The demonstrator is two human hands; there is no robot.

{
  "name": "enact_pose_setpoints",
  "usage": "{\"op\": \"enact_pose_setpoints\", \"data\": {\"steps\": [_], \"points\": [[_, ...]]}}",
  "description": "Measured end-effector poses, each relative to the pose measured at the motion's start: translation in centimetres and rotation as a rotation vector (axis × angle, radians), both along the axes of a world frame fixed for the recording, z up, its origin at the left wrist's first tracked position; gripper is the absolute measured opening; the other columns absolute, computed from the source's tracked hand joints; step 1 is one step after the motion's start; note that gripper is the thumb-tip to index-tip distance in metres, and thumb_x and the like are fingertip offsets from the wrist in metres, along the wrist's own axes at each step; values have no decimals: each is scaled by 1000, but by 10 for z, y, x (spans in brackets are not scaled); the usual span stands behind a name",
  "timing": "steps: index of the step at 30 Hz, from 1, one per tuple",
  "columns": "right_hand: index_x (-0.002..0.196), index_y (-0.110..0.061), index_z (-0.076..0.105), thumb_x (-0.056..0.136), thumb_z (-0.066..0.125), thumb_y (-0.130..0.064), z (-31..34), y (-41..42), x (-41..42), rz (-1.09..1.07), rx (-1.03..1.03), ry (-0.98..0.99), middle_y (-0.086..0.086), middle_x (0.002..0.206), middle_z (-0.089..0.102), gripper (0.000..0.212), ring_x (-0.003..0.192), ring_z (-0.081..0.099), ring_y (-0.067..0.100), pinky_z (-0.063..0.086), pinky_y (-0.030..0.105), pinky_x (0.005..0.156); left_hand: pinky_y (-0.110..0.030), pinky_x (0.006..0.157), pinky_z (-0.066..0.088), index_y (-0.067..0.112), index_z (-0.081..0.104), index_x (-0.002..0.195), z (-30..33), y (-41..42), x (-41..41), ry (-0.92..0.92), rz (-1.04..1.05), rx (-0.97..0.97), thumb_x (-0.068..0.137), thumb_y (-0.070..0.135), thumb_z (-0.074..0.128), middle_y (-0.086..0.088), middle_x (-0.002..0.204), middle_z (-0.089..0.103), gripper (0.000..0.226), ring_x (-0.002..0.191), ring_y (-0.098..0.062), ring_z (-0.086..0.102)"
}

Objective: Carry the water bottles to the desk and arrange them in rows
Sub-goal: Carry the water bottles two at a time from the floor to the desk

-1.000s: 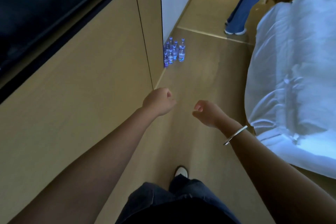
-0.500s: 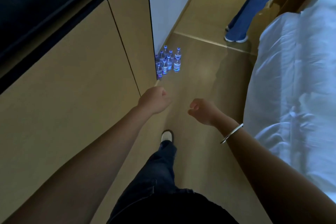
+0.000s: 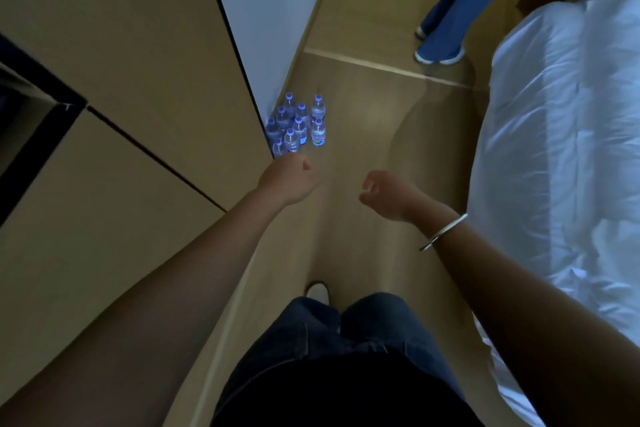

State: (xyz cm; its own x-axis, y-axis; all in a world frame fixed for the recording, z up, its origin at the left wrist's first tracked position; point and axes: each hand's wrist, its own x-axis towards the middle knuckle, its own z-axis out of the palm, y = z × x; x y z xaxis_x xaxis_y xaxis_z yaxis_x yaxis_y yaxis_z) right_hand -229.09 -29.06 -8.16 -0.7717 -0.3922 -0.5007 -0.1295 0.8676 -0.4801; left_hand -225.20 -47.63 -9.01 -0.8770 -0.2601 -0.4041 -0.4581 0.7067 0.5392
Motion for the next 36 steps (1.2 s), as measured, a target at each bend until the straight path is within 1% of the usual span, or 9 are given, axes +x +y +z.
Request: {"op": "enact_pose_setpoints", "data": {"steps": [3, 7, 10, 13, 16, 22, 27, 32, 36], "points": [[109, -7, 57, 87, 56, -21, -7, -9, -38, 0, 7, -19, 15, 117, 57, 27, 105, 54, 29, 41, 30, 86, -32, 76, 46, 14, 61, 88, -7, -8, -30, -34, 13, -6, 78, 25, 56, -2, 91, 60, 16, 82, -22, 55], [114, -6, 55, 88, 56, -21, -22, -17, -96, 13, 7, -49, 14, 122, 54, 31, 110, 51, 27, 36, 26, 85, -31, 76, 45, 14, 61, 89, -18, -17, -81, -79, 30, -11, 77, 26, 57, 1, 92, 60, 17, 85, -21, 57], [117, -7, 54, 88, 55, -23, -34, -22, -149, 57, 17, -67, 13, 125, 52, 34, 113, 49, 26, 35, 28, 88, -30, 69, 40, 17, 53, 76, -27, -24, -129, -83, 49, -26, 77, 24, 58, 1, 78, 53, 8, 73, -18, 49], [117, -7, 55, 88, 55, -24, -45, -28, -210, 106, 18, -69, 13, 125, 52, 34, 114, 49, 27, 37, 29, 92, -26, 57, 31, 15, 34, 57, -35, -26, -181, -84, 55, -51, 78, 19, 57, 3, 59, 38, 32, 55, -14, 36], [116, -6, 54, 88, 55, -24, -54, -34, -263, 173, 30, -102, 14, 124, 53, 33, 113, 49, 27, 36, 28, 91, -26, 56, 29, 15, 31, 56, -40, -24, -225, -148, 95, -54, 79, 18, 55, 2, 58, 36, 33, 56, -14, 37], [110, -3, 56, 88, 53, -20, -75, -54, -337, 222, 50, -140, 16, 119, 55, 28, 112, 49, 29, 36, 29, 90, -29, 72, 40, 12, 49, 82, -60, -38, -281, -209, 169, 15, 80, 25, 55, -4, 87, 54, 15, 87, -23, 53], [116, -4, 55, 87, 56, -22, -113, -76, -367, 198, 73, -220, 18, 123, 50, 34, 115, 48, 29, 34, 29, 95, -34, 89, 44, 10, 55, 107, -118, -61, -304, -333, 174, 47, 82, 28, 59, -8, 113, 57, 32, 107, -28, 55], [120, -5, 53, 89, 53, -21, -165, -114, -391, 89, 122, -293, 17, 127, 43, 35, 110, 50, 31, 38, 33, 94, -31, 89, 38, 8, 47, 126, -189, -96, -343, -471, 184, 115, 83, 32, 59, -12, 131, 47, 50, 117, -28, 49], [122, -4, 50, 89, 53, -20, -219, -151, -412, 43, 129, -339, 16, 127, 42, 37, 108, 50, 31, 40, 35, 93, -36, 96, 40, 1, 50, 122, -249, -132, -382, -486, 218, 146, 82, 28, 60, -16, 126, 54, 49, 117, -30, 51]]}}
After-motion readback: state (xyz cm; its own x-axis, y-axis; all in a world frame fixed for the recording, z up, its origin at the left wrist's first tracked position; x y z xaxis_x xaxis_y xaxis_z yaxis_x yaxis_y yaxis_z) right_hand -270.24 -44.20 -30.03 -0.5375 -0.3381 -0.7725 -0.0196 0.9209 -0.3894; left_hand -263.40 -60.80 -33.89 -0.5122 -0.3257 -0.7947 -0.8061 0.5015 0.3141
